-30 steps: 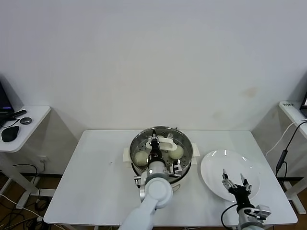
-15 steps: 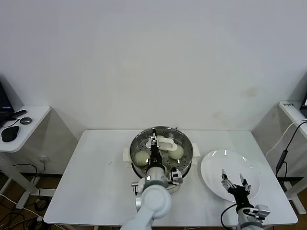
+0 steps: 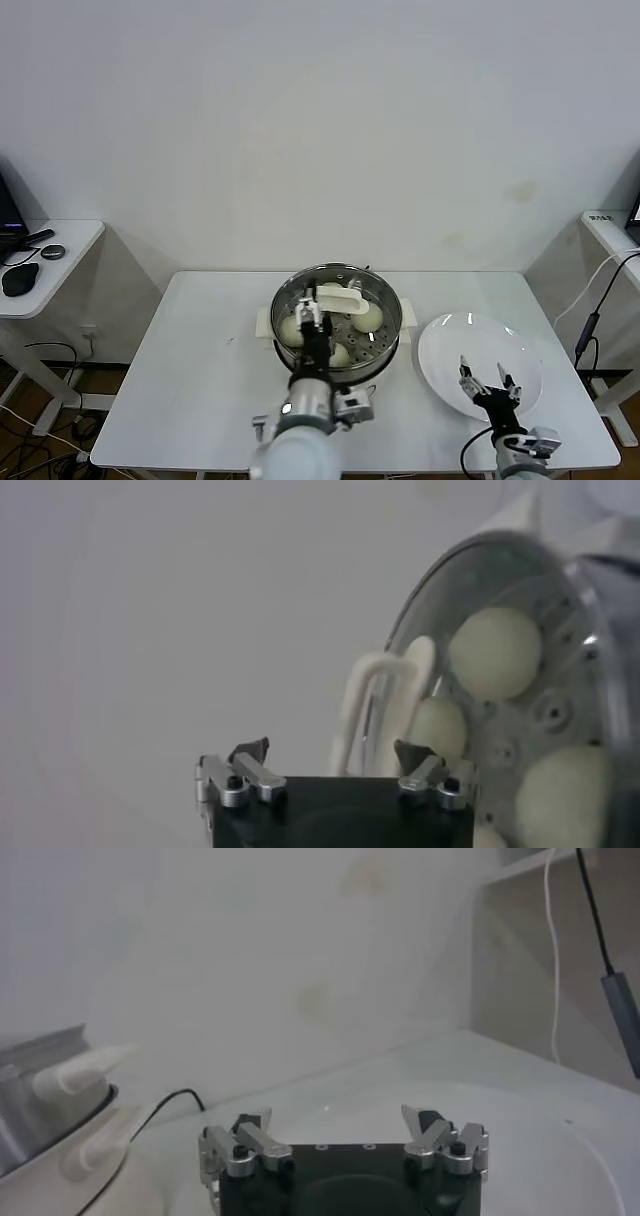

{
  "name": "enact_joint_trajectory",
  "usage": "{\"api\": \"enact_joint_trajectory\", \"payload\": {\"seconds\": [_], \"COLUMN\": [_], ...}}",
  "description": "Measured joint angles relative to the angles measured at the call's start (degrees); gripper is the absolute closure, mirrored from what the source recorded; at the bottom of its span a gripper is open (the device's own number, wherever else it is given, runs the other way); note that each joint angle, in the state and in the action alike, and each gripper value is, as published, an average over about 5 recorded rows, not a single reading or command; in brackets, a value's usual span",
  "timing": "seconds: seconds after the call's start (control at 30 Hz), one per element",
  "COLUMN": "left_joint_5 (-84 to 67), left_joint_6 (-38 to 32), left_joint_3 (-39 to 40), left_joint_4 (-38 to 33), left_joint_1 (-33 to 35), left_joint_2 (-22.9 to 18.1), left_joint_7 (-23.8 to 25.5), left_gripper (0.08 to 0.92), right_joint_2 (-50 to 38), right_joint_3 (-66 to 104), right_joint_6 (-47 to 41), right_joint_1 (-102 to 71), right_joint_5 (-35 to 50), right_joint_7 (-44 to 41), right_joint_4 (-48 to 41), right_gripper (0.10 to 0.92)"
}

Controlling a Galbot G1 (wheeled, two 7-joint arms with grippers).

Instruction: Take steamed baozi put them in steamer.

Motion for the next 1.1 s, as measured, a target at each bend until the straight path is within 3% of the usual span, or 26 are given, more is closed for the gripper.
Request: {"api": "enact_joint_trajectory", "payload": {"seconds": [0.17, 0.37, 0.7, 1.1], "left_joint_5": [-8.6, -28.4, -58.1, -71.2], "left_joint_6": [-3.0, -12.0, -24.2, -30.4], "left_joint_3": [-5.6, -18.6, -35.6, -41.0], "left_joint_4": [-7.2, -11.1, -8.8, -4.7], "left_joint_1": [5.6, 13.1, 24.7, 32.5], "left_joint_2": [1.3, 1.4, -0.3, 0.5], "left_joint_7": [-4.3, -8.5, -13.5, -16.0], "left_gripper": [0.177, 0.177, 0.177, 0.177], "right_joint_2": [-1.3, -2.3, -2.8, -1.0], "right_joint_3": [-1.3, -3.2, -5.6, -5.1], "right_joint_6": [0.5, 1.0, 1.5, -0.2], "right_joint_1": [-1.2, -3.4, -6.5, -9.2], "right_joint_5": [-2.5, -5.5, -8.2, -12.8], "right_joint_7": [-0.2, 0.7, 3.0, 3.6], "right_joint_4": [1.2, 3.7, 6.8, 9.2], "right_gripper": [0.203, 0.203, 0.203, 0.203]}}
